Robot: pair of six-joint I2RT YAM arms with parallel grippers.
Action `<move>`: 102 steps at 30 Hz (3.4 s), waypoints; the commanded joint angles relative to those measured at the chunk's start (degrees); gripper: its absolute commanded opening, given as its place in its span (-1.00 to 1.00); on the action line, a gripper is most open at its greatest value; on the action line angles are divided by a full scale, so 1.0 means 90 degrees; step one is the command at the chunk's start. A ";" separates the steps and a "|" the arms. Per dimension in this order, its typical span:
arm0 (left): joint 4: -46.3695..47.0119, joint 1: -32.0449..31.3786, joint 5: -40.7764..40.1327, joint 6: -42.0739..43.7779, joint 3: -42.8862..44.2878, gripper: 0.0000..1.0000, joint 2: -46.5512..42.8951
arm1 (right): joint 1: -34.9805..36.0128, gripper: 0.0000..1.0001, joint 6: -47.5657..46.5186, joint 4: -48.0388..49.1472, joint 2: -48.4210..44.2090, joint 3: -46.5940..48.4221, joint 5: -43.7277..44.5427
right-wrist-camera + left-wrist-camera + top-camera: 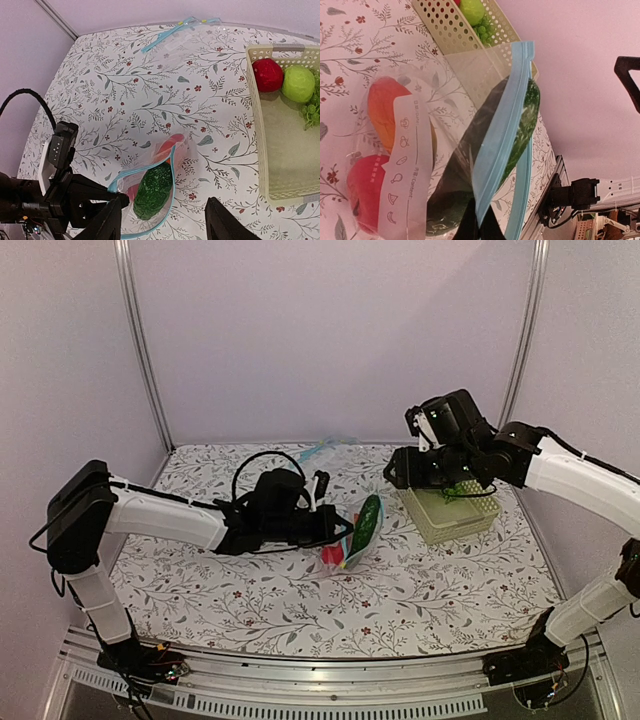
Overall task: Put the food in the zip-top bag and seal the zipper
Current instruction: Place the fake vegetable in the zipper food storage bag, then adjust the fake vegetable in the zipper food storage bag, then pass from the left arm to the right
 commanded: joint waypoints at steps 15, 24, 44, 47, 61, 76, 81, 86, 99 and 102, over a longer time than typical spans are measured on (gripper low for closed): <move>-0.0018 -0.0007 0.0256 0.0195 -0.0180 -1.00 -0.0114 | -0.0087 -0.40 -0.0387 -0.0330 0.0733 0.0008 -0.1845; -0.0040 0.0035 0.0417 0.0272 -0.0041 -1.00 -0.0068 | 0.0015 -0.47 -0.0236 0.0142 0.0929 -0.0392 -0.1606; 0.0790 0.0054 0.1099 0.0064 0.0060 -1.00 0.0185 | 0.0155 -0.64 -0.0189 0.1789 0.1948 -0.0867 -0.0617; 0.0693 0.0069 0.1152 0.0051 0.0134 -1.00 0.0220 | 0.0152 -0.63 -0.0196 0.1984 0.2082 -0.0860 -0.0904; 0.0629 0.0477 0.1171 -0.0007 -0.0417 -1.00 -0.0173 | 0.0153 -0.35 -0.0407 0.0949 0.0863 -0.0955 -0.1199; 0.0225 0.0561 0.1297 0.0269 -0.0493 -1.00 -0.0449 | 0.0002 0.09 -0.0431 -0.0202 0.0412 -0.0349 -0.1035; 0.0005 0.0562 0.1224 0.0387 -0.0509 -1.00 -0.0577 | -0.0010 0.18 -0.0421 -0.0199 0.0869 -0.0192 -0.1035; -0.0161 0.0553 0.1188 0.0491 -0.0491 -1.00 -0.0632 | -0.0005 0.22 -0.0413 -0.0138 0.1259 -0.0033 -0.1063; -0.0401 0.0548 0.1200 0.0694 -0.0408 -1.00 -0.0646 | -0.0007 -0.11 -0.0414 -0.0118 0.1771 0.0346 -0.1031; -0.0617 0.0525 0.1131 0.0876 -0.0342 -1.00 -0.0689 | -0.0008 -0.29 -0.0370 -0.0129 0.1871 0.0459 -0.1034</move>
